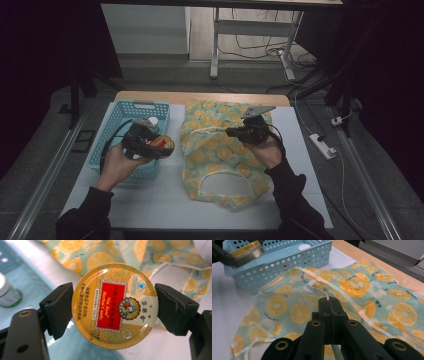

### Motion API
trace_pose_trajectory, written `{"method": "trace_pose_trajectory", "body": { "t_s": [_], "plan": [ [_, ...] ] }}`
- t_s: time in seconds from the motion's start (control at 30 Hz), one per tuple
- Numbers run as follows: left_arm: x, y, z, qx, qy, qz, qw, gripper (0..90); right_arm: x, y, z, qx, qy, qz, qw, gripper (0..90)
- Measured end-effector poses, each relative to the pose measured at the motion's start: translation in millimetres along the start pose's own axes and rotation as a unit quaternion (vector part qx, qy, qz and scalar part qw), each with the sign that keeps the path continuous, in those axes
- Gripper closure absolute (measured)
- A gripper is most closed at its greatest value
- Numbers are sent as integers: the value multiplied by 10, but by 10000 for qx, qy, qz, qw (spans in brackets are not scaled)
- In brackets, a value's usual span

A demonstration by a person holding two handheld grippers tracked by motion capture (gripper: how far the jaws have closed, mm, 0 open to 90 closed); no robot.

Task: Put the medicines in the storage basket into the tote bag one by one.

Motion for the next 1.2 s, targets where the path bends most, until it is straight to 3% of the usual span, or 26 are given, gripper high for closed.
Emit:
{"method": "trace_pose_trajectory", "body": {
  "t_s": [0.5, 0.8, 1.2],
  "plan": [
    [207, -318, 380, -390, -481, -79, 9981, 201, -4, -1, 15, -17, -14, 37, 10000, 900],
    [341, -556, 576, -594, -660, -83, 9960, 201, -5, -1, 25, -30, -16, 46, 10000, 900],
    [483, -920, 716, -637, -841, -209, 9942, 201, -9, -7, 41, -63, -49, 97, 9999, 900]
  ]
}}
Point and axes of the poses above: each handheld gripper's, and its own axes: y roughly backward along the jaws, x roughly out of its top, z roughly to its right, the point moved 1 cm from there along -y, roughly forward along the jaws, and after that the axes turned 4 degrees about x, right-handed, at the moved point
